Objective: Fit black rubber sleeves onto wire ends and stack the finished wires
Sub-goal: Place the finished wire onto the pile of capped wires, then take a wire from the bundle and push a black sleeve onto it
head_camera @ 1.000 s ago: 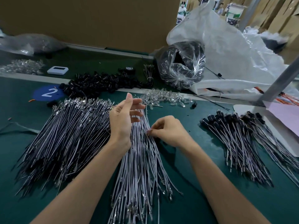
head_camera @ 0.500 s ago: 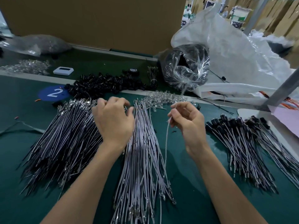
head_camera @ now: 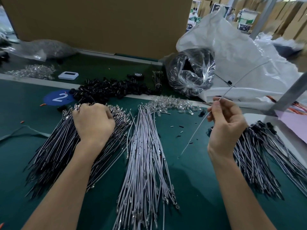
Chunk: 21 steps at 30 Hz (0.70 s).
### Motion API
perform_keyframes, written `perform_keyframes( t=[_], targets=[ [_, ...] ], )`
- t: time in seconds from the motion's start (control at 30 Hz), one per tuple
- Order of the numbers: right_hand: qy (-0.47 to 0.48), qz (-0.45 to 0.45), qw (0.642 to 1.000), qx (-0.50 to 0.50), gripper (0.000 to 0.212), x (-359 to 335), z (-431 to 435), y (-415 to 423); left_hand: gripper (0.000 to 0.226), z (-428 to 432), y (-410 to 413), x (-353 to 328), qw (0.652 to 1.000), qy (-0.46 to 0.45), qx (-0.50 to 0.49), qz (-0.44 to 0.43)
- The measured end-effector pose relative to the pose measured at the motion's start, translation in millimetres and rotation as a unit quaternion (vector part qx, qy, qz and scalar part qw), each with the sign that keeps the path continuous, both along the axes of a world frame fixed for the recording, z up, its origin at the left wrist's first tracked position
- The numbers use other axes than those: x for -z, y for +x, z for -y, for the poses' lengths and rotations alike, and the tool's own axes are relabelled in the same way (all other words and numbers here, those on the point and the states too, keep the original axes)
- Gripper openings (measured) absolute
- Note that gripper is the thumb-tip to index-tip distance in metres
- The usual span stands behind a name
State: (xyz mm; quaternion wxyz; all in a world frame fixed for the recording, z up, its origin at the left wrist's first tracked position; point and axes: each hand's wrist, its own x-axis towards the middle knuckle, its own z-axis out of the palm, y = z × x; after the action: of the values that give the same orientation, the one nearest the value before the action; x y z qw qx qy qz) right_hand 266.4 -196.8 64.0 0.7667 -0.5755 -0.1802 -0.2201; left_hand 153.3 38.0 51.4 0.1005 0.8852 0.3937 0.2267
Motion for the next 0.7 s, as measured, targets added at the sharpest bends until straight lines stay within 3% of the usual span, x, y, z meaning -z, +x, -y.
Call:
perform_keyframes(
  t=[0.1, 0.17, 0.3, 0.4, 0.5, 0.6, 0.7],
  targets=[
    [-0.013, 0.003, 1.000, 0.002, 0.011, 2.0, -2.5, -1.4, 0.007, -0.9, -2.9, -2.1, 0.992, -0.070, 0.014, 0.106],
    [-0.019, 0.006, 1.000, -0.004, 0.011, 3.6, -2.8, -1.8, 0.007, -0.3, -3.6, -8.0, 0.968, -0.148, 0.031, 0.201],
    [-0.025, -0.002, 0.999, -0.048, 0.009, 4.7, -2.8, -3.2, 0.016, 0.2, -3.9, -30.6, 0.896, -0.279, 0.078, 0.337],
    [-0.011, 0.004, 0.997, -0.080, 0.013, 1.3, -2.5, -5.8, 0.010, 2.7, -4.8, -54.7, 0.839, -0.343, 0.113, 0.407],
    [0.003, 0.028, 0.998, -0.053, 0.015, -3.3, 1.2, -9.0, 0.008, 10.5, -1.9, -71.4, 0.775, -0.407, 0.163, 0.454],
    [-0.079, 0.061, 0.995, -0.021, 0.015, -1.8, 2.5, -12.5, 0.008, 28.0, 9.4, -66.0, 0.709, -0.490, 0.200, 0.465],
    [-0.226, 0.057, 0.972, -0.037, 0.016, 6.2, -4.7, -15.9, 0.010, 48.6, 22.6, -39.8, 0.674, -0.545, 0.202, 0.455]
  ],
)
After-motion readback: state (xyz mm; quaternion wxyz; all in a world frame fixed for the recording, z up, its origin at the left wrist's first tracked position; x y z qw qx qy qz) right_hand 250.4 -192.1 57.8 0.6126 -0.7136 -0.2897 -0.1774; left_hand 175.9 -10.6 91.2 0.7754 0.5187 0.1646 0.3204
